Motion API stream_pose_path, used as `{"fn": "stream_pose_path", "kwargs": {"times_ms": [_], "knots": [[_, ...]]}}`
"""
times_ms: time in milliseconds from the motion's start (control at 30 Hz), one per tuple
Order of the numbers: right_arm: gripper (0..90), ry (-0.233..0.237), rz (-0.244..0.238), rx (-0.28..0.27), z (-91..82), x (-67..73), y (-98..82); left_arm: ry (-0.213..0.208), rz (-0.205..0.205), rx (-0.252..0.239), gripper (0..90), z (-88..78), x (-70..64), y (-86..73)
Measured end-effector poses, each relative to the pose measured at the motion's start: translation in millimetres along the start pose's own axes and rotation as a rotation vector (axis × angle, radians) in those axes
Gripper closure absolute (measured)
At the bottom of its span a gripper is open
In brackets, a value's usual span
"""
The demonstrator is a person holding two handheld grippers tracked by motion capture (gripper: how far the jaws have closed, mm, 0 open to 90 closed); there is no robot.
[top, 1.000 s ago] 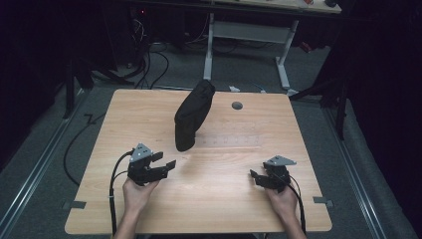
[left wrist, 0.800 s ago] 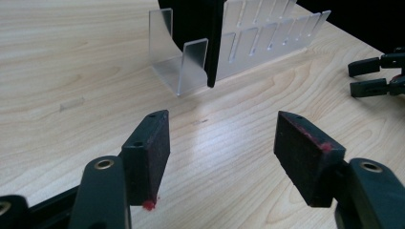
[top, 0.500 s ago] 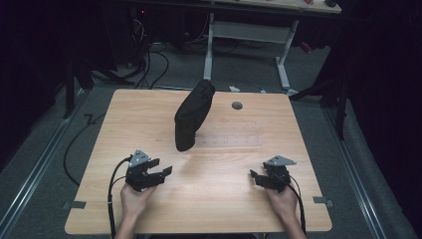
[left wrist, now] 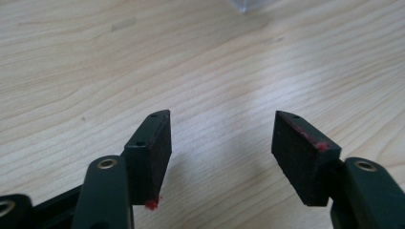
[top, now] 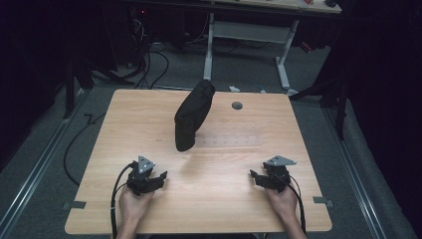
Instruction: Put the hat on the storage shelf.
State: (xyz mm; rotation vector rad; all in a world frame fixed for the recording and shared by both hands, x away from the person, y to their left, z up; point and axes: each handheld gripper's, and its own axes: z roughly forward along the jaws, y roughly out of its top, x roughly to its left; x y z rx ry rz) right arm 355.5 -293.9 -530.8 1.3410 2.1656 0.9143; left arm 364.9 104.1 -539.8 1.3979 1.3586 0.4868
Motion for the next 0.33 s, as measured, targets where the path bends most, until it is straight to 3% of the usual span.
{"fn": "stream_pose_path", "kwargs": {"times_ms": [67,200,333], "knots": [[35.6,0.0,0.002,0.0,0.0,0.1,0.0,0.01,0.018,0.005,38.4,1.9,1.0,-4.6],[35.6,0.0,0.0,0.0,0.0,0.0,0.0,-0.003,-0.031,-0.01,36.3,1.7,5.4,-4.5],[35.6,0.0,-0.001,0.0,0.1,0.0,0.1,-0.002,-0.029,-0.01,36.2,1.8,5.4,-4.6]]}}
